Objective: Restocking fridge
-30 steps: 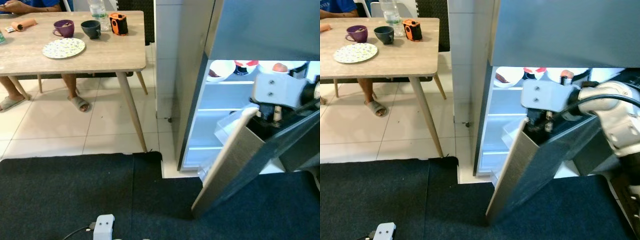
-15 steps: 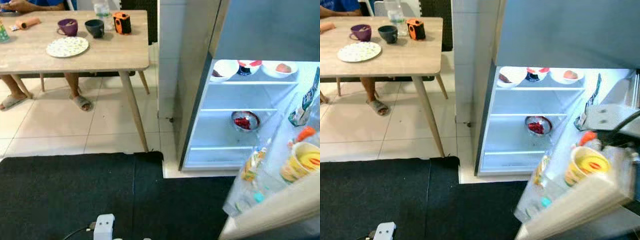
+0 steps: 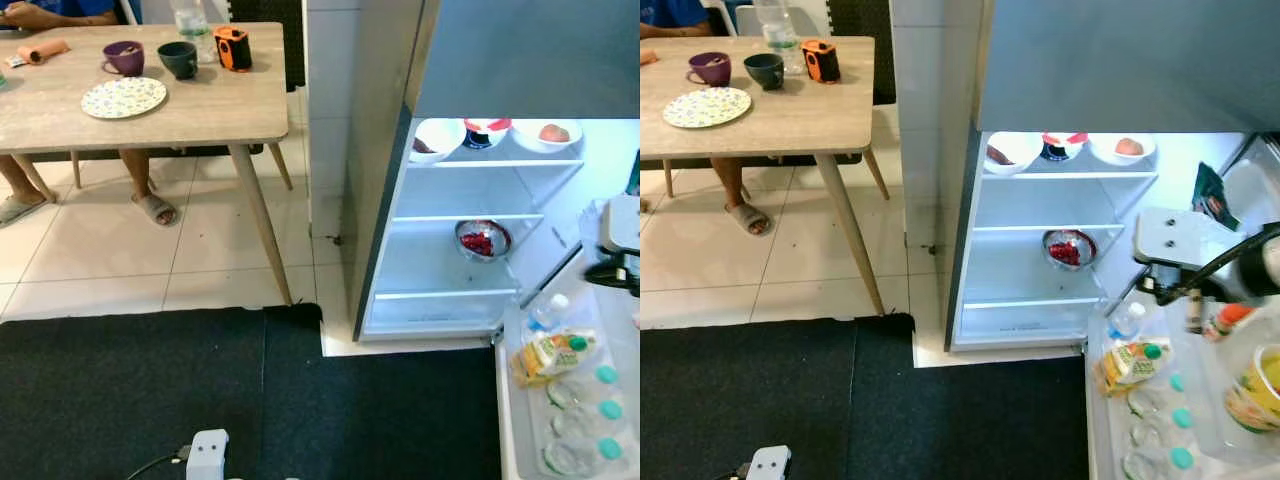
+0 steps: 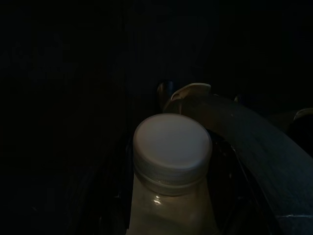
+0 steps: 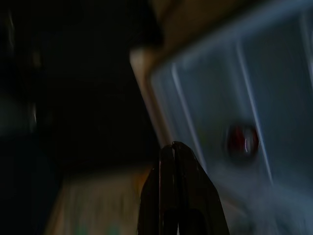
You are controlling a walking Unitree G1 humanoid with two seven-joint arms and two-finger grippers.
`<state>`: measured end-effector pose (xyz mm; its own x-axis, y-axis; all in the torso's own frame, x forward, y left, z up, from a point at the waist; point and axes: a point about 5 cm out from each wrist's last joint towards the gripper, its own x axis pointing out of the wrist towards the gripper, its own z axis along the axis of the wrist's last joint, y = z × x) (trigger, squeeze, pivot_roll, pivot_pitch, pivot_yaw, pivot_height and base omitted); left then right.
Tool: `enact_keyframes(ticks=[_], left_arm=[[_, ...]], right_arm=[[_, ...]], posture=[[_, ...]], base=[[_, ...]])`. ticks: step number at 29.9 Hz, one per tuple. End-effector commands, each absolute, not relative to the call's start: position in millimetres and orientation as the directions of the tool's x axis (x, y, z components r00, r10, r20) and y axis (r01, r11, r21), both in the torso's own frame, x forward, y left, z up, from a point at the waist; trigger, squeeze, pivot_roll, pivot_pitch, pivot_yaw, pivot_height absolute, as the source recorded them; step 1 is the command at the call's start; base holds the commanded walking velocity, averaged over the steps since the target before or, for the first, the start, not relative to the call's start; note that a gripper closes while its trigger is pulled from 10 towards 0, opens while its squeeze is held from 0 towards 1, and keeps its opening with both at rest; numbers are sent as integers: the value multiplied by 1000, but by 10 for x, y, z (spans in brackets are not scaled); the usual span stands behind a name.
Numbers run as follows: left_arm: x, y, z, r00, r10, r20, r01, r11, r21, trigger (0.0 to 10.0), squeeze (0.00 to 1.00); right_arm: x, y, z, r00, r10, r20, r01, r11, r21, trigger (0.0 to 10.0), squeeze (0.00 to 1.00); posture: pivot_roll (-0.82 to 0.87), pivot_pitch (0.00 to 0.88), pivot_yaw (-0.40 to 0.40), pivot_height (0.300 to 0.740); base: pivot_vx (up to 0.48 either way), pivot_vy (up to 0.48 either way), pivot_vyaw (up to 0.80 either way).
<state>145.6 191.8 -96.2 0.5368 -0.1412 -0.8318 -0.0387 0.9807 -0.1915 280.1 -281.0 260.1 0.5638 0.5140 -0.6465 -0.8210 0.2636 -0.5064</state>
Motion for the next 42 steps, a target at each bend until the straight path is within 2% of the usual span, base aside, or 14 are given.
enact_keyframes(ticks=[1, 2, 10, 13, 16, 22, 25, 26, 28, 30, 33, 37, 40, 42], left_arm=[[1293, 1801, -1036, 480, -188, -857, -39, 971, -235, 10000, 0], [1290, 1808, -1036, 479, -184, -858, -39, 972, -231, 10000, 0], [1316, 1849, -1026, 488, -155, -859, -31, 980, -194, 10000, 0], [1319, 1899, -1021, 487, -126, -865, -26, 987, -158, 10000, 0], [1305, 2041, -1014, 474, -34, -880, -6, 999, -42, 10000, 0], [1208, 2341, -1002, 403, 161, -901, 82, 974, 211, 10000, 0], [1193, 2387, -997, 391, 189, -901, 111, 962, 250, 10000, 0], [1186, 2488, -974, 385, 251, -888, 165, 928, 333, 10000, 0], [1241, 2686, -893, 411, 371, -832, 214, 849, 484, 10000, 0], [1241, 2686, -893, 411, 371, -832, 214, 849, 484, 10000, 0], [1468, 2828, -743, 515, 467, -719, 200, 749, 631, 10000, 0], [1746, 2821, -605, 609, 485, -628, 78, 751, 656, 10000, 0], [1785, 2806, -589, 620, 484, -618, 45, 764, 644, 10000, 0], [1842, 2756, -581, 614, 479, -628, -78, 828, 556, 10000, 0]], right_arm=[[2798, -2800, 2537, 564, 523, -639, -822, 285, -492, 10000, 0], [2868, -2697, 2232, 568, 571, -592, -822, 361, -441, 10000, 0], [2870, -2479, 1012, 606, 592, -532, -753, 643, -142, 10000, 0], [2783, -2498, 590, 646, 519, -560, -650, 758, -47, 10000, 0], [2498, -2535, 52, 676, 377, -633, -443, 895, 60, 10000, 0], [2041, -2628, -400, 646, 175, -743, -190, 980, 66, 10000, 0], [1978, -2633, -446, 637, 158, -755, -166, 984, 65, 10000, 0], [1879, -2630, -512, 621, 142, -771, -137, 988, 71, 10000, 0], [1704, -2636, -630, 599, 91, -796, -67, 996, 63, 10000, 0], [1704, -2636, -630, 599, 91, -796, -67, 996, 63, 10000, 0], [1523, -2677, -732, 567, -8, -824, 35, 999, 15, 10000, 0], [1394, -2658, -806, 532, -48, -846, 86, 996, -2, 10000, 0], [1375, -2650, -819, 524, -52, -850, 90, 996, -5, 10000, 0], [1315, -2651, -846, 507, -78, -859, 119, 993, -20, 10000, 0]], posture=[[-148, 131, -46, 740], [-139, 131, -39, 740], [-136, 131, -38, 740], [-136, 131, -38, 740], [-117, 129, -34, 740], [-106, 120, -24, 740], [-106, 120, -24, 740], [-109, 117, -20, 740], [-111, 115, -18, 740], [-111, 115, -18, 740], [-107, 110, -16, 740], [-111, 109, -11, 740], [-113, 111, -12, 740], [-113, 111, -12, 740]], base=[[0, 0, 0], [0, 0, 0], [0, 0, 0], [0, 0, 0], [0, 0, 0], [0, 0, 0], [0, 0, 0], [0, 0, 0], [0, 0, 0], [0, 0, 0], [0, 0, 0], [0, 0, 0], [0, 0, -533], [0, 0, -800]])
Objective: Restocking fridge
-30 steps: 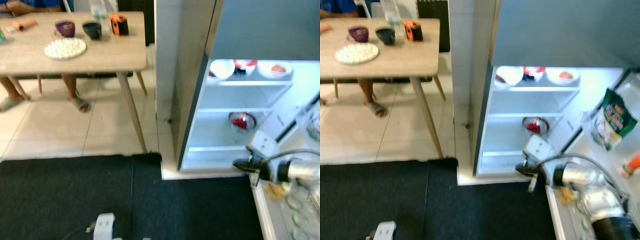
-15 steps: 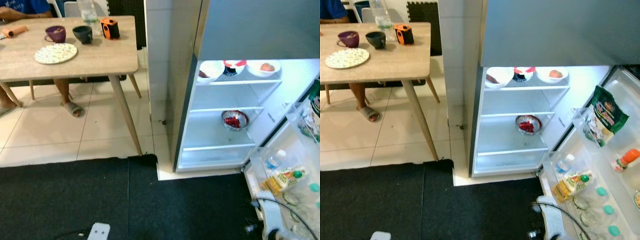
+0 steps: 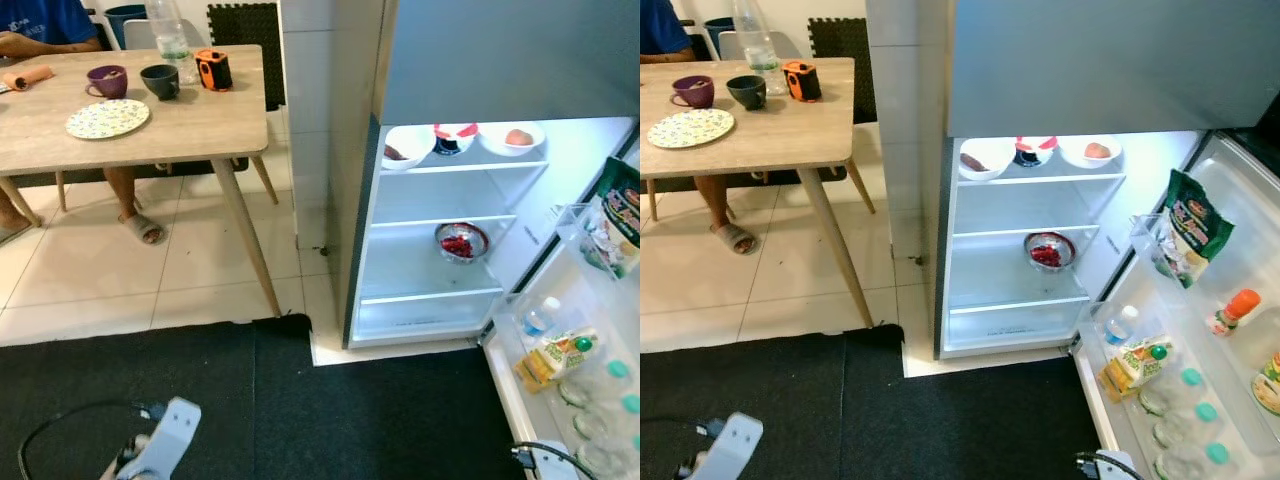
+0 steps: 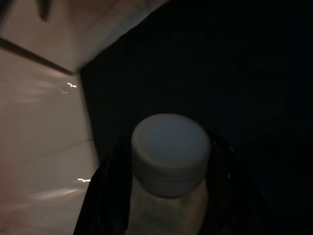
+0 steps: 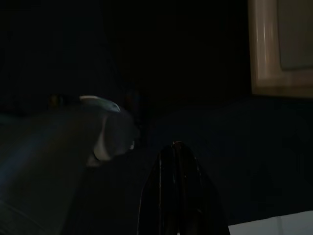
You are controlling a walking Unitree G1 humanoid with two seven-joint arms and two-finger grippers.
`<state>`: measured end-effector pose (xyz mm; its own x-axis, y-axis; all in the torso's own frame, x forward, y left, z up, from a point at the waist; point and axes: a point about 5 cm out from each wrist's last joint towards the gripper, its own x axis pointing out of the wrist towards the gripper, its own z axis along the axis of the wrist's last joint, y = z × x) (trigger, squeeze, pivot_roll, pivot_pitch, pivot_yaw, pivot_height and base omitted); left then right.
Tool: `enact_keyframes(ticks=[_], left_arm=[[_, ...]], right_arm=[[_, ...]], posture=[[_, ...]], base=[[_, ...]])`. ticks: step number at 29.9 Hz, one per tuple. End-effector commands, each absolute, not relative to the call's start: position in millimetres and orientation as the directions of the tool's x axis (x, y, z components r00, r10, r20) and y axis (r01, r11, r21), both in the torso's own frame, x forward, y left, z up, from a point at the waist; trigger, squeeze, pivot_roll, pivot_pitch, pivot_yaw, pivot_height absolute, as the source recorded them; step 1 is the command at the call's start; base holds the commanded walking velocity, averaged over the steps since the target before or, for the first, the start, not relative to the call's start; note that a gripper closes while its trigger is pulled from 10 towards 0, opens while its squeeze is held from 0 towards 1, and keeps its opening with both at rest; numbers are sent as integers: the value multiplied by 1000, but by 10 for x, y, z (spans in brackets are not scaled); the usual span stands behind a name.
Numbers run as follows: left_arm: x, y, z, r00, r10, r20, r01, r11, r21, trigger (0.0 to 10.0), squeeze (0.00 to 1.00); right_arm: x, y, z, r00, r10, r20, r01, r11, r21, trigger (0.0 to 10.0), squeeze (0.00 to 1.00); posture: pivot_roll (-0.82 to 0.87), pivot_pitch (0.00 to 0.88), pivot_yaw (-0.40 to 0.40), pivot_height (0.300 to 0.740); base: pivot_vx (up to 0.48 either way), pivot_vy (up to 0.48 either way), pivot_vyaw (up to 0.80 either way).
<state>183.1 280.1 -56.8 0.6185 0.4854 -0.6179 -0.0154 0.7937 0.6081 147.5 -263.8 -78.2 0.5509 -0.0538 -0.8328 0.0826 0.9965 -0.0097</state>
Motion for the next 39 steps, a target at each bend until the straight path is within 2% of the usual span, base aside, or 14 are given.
enact_keyframes(ticks=[1, 2, 6, 8, 12, 18, 26, 39], left_arm=[[1850, 2704, -601, 606, 459, -650, -127, 862, 491, 10000, 0], [1856, 2630, -628, 603, 428, -673, -156, 891, 427, 10000, 0], [1856, 2610, -636, 604, 420, -677, -149, 894, 422, 10000, 0], [1825, 2526, -682, 604, 377, -702, -118, 914, 388, 10000, 0], [1659, 2409, -800, 569, 307, -763, -82, 944, 318, 10000, 0], [1426, 2352, -909, 524, 261, -811, -11, 954, 301, 10000, 0], [1378, 2347, -929, 513, 245, -823, 3, 958, 288, 10000, 0], [1454, 2292, -916, 524, 210, -825, 19, 966, 258, 10000, 0]], right_arm=[[1279, -2653, -861, 496, -89, -864, 130, 991, -28, 10000, 0], [1231, -2654, -879, 483, -100, -870, 140, 989, -36, 10000, 0], [1210, -2654, -887, 477, -103, -873, 142, 989, -39, 10000, 0], [1179, -2656, -898, 469, -111, -876, 149, 988, -45, 10000, 0], [1129, -2646, -918, 455, -112, -883, 153, 987, -47, 10000, 0], [1124, -2621, -929, 450, -105, -887, 152, 988, -40, 10000, 0], [1156, -2622, -919, 458, -102, -883, 146, 989, -39, 10000, 0], [1204, -2595, -910, 474, -83, -876, 129, 991, -25, 10000, 0]], posture=[[-113, 111, -12, 740], [-113, 111, -12, 740], [-113, 111, -12, 740], [-120, 116, -12, 740], [-122, 116, -12, 740], [-119, 117, -14, 740], [-118, 116, -14, 740], [-120, 114, -15, 740]], base=[[0, 0, -800], [0, 0, -800], [0, 0, -800], [0, 0, -800], [0, 0, -800], [0, 0, -800], [0, 0, -800], [0, 0, -800]])
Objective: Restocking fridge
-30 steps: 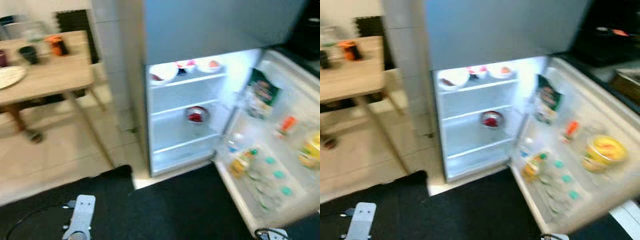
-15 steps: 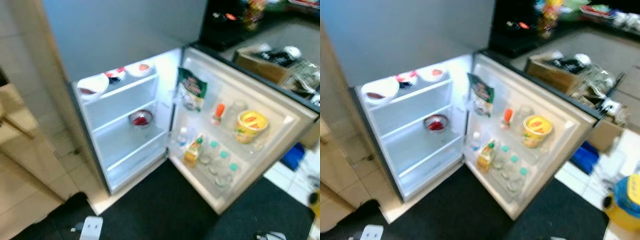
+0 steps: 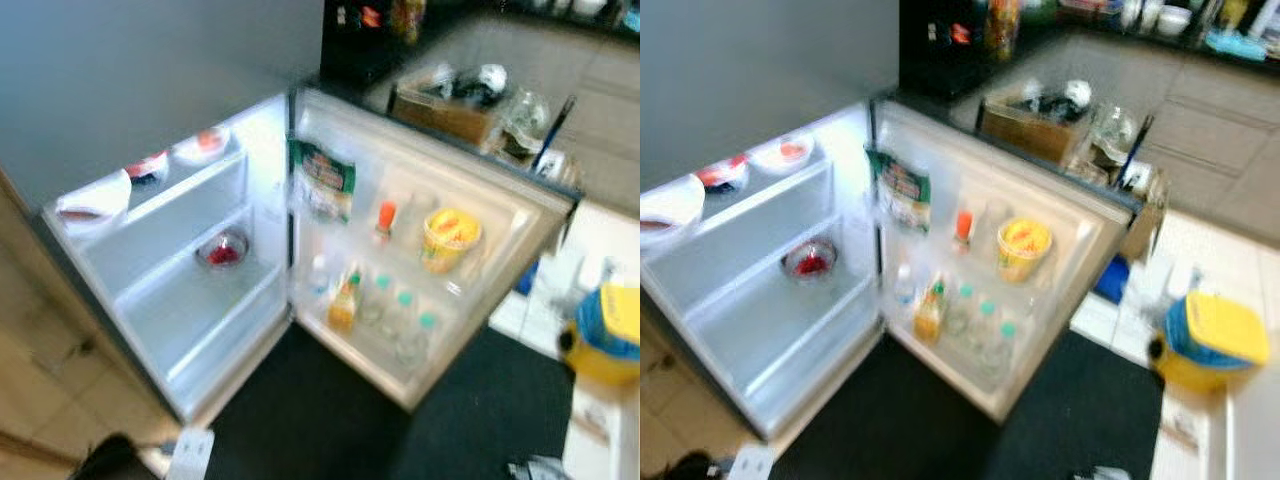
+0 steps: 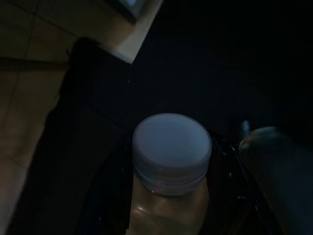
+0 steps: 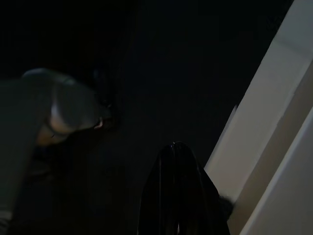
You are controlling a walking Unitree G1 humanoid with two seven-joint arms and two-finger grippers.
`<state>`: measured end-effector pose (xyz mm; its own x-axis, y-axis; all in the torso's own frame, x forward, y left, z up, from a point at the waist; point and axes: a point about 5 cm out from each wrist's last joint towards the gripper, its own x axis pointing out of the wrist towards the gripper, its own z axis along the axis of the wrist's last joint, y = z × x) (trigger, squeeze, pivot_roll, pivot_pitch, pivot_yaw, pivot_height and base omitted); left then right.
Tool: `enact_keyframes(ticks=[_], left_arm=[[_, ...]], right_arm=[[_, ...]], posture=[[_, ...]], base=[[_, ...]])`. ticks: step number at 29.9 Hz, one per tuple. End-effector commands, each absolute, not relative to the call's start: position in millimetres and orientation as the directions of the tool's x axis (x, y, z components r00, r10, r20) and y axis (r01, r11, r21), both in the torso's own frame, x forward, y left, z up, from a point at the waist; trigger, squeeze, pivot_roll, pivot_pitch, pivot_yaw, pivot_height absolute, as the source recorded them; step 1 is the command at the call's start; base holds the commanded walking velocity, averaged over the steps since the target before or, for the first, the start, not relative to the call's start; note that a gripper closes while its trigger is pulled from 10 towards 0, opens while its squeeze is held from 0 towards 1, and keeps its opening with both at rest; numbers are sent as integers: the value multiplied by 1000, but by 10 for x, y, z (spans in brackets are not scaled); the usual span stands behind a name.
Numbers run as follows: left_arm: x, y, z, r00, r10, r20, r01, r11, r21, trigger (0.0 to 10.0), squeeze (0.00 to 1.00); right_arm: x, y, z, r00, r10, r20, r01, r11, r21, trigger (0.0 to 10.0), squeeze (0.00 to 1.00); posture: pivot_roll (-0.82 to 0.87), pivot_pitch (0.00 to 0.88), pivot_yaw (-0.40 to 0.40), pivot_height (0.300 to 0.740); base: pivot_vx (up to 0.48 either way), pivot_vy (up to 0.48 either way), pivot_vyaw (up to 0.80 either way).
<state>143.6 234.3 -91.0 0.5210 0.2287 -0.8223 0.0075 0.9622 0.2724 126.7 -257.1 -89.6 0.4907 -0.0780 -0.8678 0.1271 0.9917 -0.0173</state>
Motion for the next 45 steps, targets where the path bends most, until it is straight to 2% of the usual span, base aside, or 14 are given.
enact_keyframes(ticks=[1, 8, 40, 45], left_arm=[[1451, 2290, -918, 523, 209, -826, 20, 966, 257, 10000, 0], [1415, 2283, -934, 510, 201, -836, 24, 969, 247, 10000, 0], [1440, 2269, -929, 512, 178, -840, 48, 971, 235, 10000, 0], [1443, 2285, -924, 514, 194, -835, 23, 971, 239, 10000, 0]], right_arm=[[1209, -2594, -908, 476, -82, -875, 127, 992, -24, 10000, 0], [1274, -2583, -886, 506, -75, -859, 122, 992, -15, 10000, 0], [1376, -2518, -853, 555, -21, -831, 21, 1000, -11, 10000, 0], [1508, -2451, -807, 593, 36, -805, -76, 997, -12, 10000, 0]], posture=[[-120, 114, -15, 740], [-120, 115, -15, 740], [-121, 104, -17, 740], [-121, 108, -14, 740]], base=[[0, 0, -800], [0, 0, -800], [0, -370, 0], [0, -214, 0]])
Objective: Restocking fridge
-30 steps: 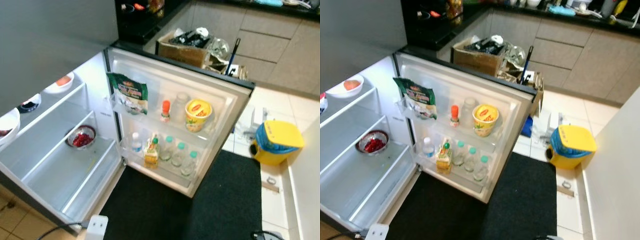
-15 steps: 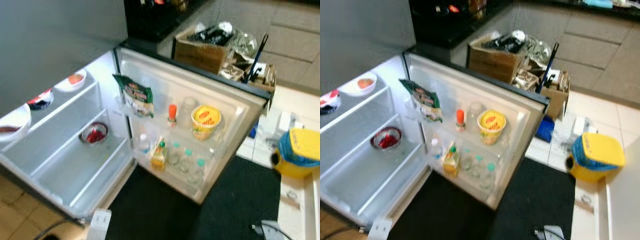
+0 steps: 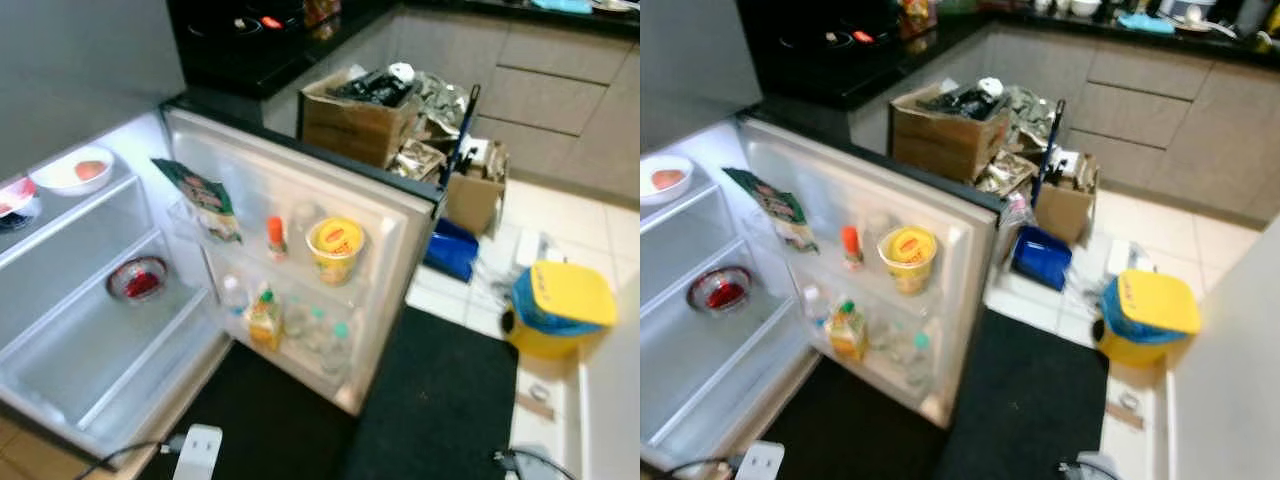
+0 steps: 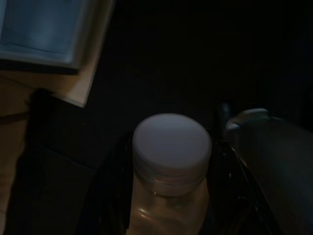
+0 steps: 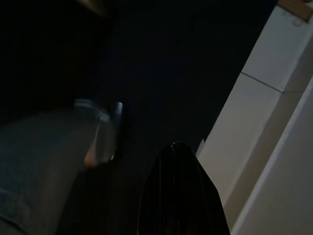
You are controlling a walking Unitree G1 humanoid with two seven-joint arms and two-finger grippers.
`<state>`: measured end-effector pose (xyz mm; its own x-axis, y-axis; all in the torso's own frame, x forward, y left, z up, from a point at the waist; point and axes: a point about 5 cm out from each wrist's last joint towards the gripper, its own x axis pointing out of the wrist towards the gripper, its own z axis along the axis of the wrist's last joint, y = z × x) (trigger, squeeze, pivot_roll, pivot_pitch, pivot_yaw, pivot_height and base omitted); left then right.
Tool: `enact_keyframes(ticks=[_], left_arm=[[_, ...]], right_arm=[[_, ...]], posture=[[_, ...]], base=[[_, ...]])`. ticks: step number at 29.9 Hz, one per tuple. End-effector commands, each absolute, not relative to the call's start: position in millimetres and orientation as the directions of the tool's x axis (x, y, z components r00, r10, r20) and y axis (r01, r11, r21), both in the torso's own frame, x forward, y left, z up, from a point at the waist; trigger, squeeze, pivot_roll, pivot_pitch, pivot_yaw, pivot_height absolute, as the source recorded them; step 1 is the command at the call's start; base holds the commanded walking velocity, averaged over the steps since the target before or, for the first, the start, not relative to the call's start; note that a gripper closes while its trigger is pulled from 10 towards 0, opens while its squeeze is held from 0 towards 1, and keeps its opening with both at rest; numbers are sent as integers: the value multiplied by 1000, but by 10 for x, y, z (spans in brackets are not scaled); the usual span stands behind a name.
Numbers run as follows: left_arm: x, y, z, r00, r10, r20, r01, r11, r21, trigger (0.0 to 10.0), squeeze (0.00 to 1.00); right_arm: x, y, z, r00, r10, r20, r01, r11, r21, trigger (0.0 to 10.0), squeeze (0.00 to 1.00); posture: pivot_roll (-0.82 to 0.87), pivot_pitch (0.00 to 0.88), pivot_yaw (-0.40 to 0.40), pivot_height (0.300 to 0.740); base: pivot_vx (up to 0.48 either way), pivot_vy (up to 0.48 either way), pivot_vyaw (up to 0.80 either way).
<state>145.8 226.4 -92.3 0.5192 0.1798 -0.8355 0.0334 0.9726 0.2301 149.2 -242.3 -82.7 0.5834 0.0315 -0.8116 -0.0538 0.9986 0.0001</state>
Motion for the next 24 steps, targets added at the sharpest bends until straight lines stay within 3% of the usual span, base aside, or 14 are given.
enact_keyframes(ticks=[1, 7, 12, 13, 14, 17, 19, 20, 21, 24], left_arm=[[1446, 2287, -922, 515, 194, -835, 23, 970, 240, 10000, 0], [1451, 2297, -917, 519, 200, -831, 22, 969, 247, 10000, 0], [1465, 2314, -907, 526, 213, -823, 6, 967, 254, 10000, 0], [1478, 2325, -899, 531, 219, -819, -4, 967, 256, 10000, 0], [1478, 2325, -899, 531, 219, -819, -4, 967, 256, 10000, 0], [1538, 2368, -861, 551, 241, -799, -54, 966, 254, 10000, 0], [1538, 2368, -861, 551, 241, -799, -54, 966, 254, 10000, 0], [1629, 2412, -807, 580, 264, -770, -118, 963, 242, 10000, 0], [1690, 2436, -771, 599, 277, -752, -155, 961, 230, 10000, 0], [1812, 2477, -695, 634, 295, -715, -228, 955, 192, 10000, 0]], right_arm=[[1552, -2432, -789, 605, 57, -795, -100, 995, -5, 10000, 0], [1747, -2313, -696, 653, 187, -733, -206, 976, 65, 10000, 0], [2024, -2107, -500, 680, 438, -588, -379, 897, 229, 10000, 0], [2111, -2037, -417, 666, 523, -531, -455, 850, 266, 10000, 0], [2111, -2037, -417, 666, 523, -531, -455, 850, 266, 10000, 0], [2257, -1886, -216, 588, 704, -398, -618, 709, 340, 10000, 0], [2257, -1886, -216, 588, 704, -398, -618, 709, 340, 10000, 0], [2290, -1823, -109, 513, 786, -344, -699, 616, 364, 10000, 0], [2298, -1805, -70, 482, 812, -330, -726, 581, 368, 10000, 0], [2310, -1791, -26, 450, 834, -319, -754, 546, 365, 10000, 0]], posture=[[-124, 112, -12, 740], [-124, 114, -12, 740], [-124, 114, -12, 740], [-124, 114, -12, 740], [-124, 114, -12, 740], [-124, 121, -11, 740], [-124, 121, -11, 740], [-123, 126, -14, 740], [-123, 126, -14, 740], [-122, 128, -14, 740]], base=[[0, 0, 0], [0, 0, 0], [0, 0, 0], [0, 0, 0], [0, 0, 0], [0, 0, 0], [0, 0, 0], [0, 0, 0], [0, 0, 0], [0, 0, 0]])
